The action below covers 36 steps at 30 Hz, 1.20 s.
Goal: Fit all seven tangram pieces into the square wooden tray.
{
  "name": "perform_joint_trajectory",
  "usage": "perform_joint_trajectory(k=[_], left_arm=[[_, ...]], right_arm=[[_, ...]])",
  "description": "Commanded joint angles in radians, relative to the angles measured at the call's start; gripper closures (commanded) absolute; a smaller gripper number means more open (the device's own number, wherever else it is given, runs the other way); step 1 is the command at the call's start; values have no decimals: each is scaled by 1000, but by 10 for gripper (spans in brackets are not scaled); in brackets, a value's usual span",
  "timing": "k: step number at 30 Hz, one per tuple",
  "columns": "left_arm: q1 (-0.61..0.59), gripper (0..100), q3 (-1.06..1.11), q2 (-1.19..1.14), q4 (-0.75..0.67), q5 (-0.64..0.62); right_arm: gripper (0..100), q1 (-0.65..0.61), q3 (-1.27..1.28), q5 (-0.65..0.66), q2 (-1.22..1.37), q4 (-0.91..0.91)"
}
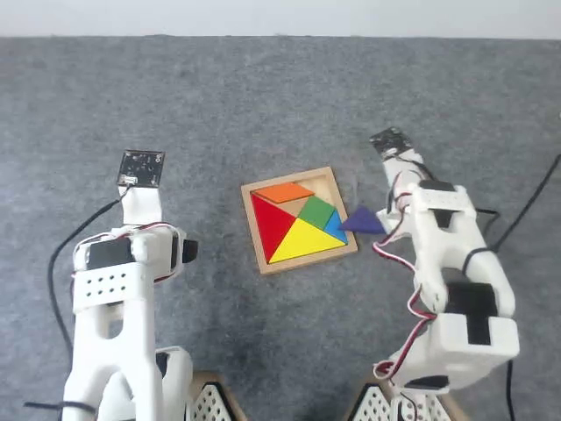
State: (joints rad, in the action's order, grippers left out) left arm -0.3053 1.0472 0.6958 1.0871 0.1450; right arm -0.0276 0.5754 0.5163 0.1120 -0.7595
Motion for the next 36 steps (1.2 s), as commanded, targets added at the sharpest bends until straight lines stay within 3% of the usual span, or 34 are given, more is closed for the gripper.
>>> perform_joint_trajectory(k=[1,18,27,30,36], left_arm=[[-3,747,-7,35,-18,-9],[-2,747,-7,34,-21,-9],[-2,747,-7,34,-21,-9],[-2,747,-7,34,-21,-9],[-2,747,-7,34,-21,-9]], right_arm=[[759,-85,-49,8,-4,-16],[759,-202,-51,-72,-107,-12],[759,-369,-11,-86,-157,-8],[759,-361,-11,-106,-162,-8],[760,-226,-6,-143,-245,-18]])
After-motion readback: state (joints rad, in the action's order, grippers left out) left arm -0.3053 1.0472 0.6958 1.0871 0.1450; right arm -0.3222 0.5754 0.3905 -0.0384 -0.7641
